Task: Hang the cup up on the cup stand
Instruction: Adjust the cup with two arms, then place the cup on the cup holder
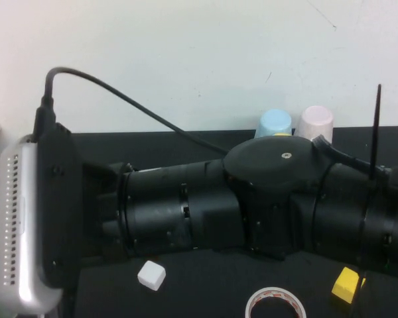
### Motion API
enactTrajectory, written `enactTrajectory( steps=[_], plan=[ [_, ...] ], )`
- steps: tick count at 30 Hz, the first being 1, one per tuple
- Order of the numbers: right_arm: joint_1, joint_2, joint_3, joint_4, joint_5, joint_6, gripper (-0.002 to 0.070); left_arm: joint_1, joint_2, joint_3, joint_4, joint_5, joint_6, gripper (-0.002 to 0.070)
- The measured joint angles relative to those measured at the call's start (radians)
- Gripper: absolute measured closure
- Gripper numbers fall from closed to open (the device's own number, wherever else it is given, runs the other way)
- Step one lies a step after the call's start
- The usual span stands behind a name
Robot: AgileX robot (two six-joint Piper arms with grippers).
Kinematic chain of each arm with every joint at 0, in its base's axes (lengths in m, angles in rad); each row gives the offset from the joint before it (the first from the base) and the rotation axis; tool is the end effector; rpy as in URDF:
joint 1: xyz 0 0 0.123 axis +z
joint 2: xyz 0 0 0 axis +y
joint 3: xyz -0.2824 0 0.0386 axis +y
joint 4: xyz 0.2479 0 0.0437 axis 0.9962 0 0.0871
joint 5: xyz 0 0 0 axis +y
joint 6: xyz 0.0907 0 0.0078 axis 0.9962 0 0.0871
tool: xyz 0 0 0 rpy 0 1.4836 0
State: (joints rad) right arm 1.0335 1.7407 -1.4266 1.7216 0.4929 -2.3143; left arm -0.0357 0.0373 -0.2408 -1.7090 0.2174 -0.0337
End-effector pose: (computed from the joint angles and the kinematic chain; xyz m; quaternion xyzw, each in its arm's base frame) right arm 0.1755 0.3780 0.3481 -0.6379 0.3968 0.3224 0.5758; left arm 0.0368 -0.0209 0.2931 -0.3817 0.4473 -0.6666 0.4581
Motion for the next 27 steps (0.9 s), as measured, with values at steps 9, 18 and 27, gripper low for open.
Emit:
enactTrajectory(
  steps=[9, 18, 27],
  plan=[
    [0.002, -0.081, 0.01, -0.278, -0.074, 0.299, 0.0318, 0.0, 0.0, -0.064, -0.011, -0.17, 0.362, 0.0125],
    [0.002, -0.211, 0.01, -0.979, 0.212, 0.98, 0.0352, 0.0, 0.051, -0.199, -0.027, -0.235, 0.916, 0.0125],
    [0.002, -0.375, 0.072, -1.658, 0.716, 1.607, 0.0647, 0.0, 0.348, -0.324, -0.017, 0.159, 1.723, 0.0125]
  ],
)
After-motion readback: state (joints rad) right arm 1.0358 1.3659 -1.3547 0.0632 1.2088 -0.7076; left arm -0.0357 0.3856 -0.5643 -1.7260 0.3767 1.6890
